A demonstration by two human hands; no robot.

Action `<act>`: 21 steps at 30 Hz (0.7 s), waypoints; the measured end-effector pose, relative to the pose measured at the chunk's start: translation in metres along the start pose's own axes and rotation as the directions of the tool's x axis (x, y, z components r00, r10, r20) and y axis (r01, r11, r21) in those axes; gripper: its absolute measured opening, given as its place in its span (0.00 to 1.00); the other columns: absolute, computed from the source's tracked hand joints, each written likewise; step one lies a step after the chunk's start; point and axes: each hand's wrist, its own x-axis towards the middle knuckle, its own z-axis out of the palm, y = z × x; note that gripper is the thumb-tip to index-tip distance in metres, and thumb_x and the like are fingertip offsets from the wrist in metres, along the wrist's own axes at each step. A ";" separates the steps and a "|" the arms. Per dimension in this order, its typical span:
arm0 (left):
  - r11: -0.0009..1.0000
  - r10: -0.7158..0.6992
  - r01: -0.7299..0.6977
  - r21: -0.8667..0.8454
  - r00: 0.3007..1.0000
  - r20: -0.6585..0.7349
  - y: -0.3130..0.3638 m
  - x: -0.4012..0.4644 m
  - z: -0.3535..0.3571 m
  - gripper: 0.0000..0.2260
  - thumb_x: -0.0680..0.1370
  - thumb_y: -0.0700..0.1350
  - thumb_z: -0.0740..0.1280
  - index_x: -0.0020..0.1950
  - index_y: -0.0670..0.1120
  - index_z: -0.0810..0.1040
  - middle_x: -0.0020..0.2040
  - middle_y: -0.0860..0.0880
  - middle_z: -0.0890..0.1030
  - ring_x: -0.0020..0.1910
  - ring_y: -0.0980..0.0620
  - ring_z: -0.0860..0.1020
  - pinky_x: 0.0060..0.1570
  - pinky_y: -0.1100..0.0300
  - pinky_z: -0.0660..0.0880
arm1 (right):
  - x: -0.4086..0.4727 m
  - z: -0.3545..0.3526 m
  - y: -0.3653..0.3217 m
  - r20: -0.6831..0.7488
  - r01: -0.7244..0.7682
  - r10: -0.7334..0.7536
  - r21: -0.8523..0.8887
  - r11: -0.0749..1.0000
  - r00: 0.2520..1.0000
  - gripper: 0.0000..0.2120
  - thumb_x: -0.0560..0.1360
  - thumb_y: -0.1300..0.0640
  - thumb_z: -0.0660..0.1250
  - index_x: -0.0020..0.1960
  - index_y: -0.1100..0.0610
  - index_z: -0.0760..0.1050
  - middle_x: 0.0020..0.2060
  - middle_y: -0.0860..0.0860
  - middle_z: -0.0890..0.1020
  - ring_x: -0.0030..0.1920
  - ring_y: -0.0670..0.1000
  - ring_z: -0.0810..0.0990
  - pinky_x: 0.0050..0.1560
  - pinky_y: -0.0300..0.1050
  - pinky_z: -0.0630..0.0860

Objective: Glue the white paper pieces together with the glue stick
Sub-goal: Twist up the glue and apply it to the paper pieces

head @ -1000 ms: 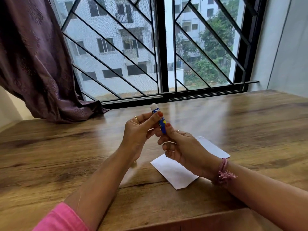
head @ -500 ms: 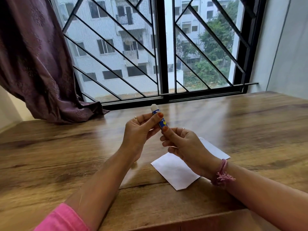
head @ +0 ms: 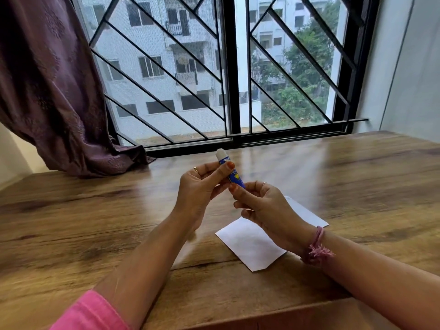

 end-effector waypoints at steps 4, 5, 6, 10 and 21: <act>1.000 0.002 -0.002 -0.015 1.000 0.005 0.001 0.001 -0.001 0.14 0.65 0.49 0.77 0.46 0.44 0.84 0.42 0.45 0.86 0.42 0.50 0.84 0.42 0.62 0.80 | 0.001 0.001 0.001 0.069 -0.034 0.032 0.034 0.999 0.997 0.18 0.71 0.44 0.66 0.49 0.57 0.78 0.40 0.50 0.83 0.37 0.44 0.80 0.35 0.36 0.75; 1.000 0.003 -0.003 -0.013 1.000 0.000 0.001 0.001 -0.001 0.15 0.64 0.50 0.77 0.46 0.43 0.84 0.42 0.45 0.86 0.41 0.51 0.84 0.41 0.62 0.80 | 0.001 0.002 0.001 0.094 -0.064 0.058 0.061 0.996 0.994 0.18 0.73 0.42 0.64 0.48 0.57 0.79 0.39 0.50 0.83 0.36 0.44 0.80 0.34 0.36 0.75; 1.000 0.005 -0.005 -0.008 1.000 -0.004 0.001 0.001 0.000 0.16 0.64 0.51 0.77 0.46 0.43 0.84 0.42 0.45 0.85 0.41 0.51 0.84 0.41 0.62 0.79 | 0.001 0.002 0.000 0.115 -0.096 0.085 0.086 0.992 0.990 0.19 0.74 0.42 0.62 0.47 0.57 0.79 0.39 0.50 0.83 0.36 0.45 0.80 0.34 0.35 0.75; 1.000 0.014 -0.014 0.008 1.000 -0.004 0.001 0.000 -0.001 0.15 0.65 0.50 0.76 0.47 0.43 0.84 0.42 0.44 0.85 0.41 0.50 0.84 0.41 0.62 0.79 | 0.001 0.002 -0.003 0.127 -0.136 0.119 0.129 0.982 0.985 0.21 0.75 0.42 0.61 0.53 0.60 0.79 0.39 0.50 0.83 0.36 0.45 0.81 0.34 0.36 0.74; 1.000 0.005 -0.005 -0.005 1.000 0.001 0.001 0.000 0.000 0.13 0.66 0.48 0.76 0.47 0.43 0.84 0.42 0.45 0.86 0.42 0.50 0.84 0.42 0.62 0.79 | 0.000 -0.001 0.000 0.070 -0.043 0.041 0.023 0.999 0.997 0.14 0.74 0.46 0.66 0.50 0.57 0.77 0.40 0.49 0.82 0.36 0.44 0.80 0.35 0.37 0.74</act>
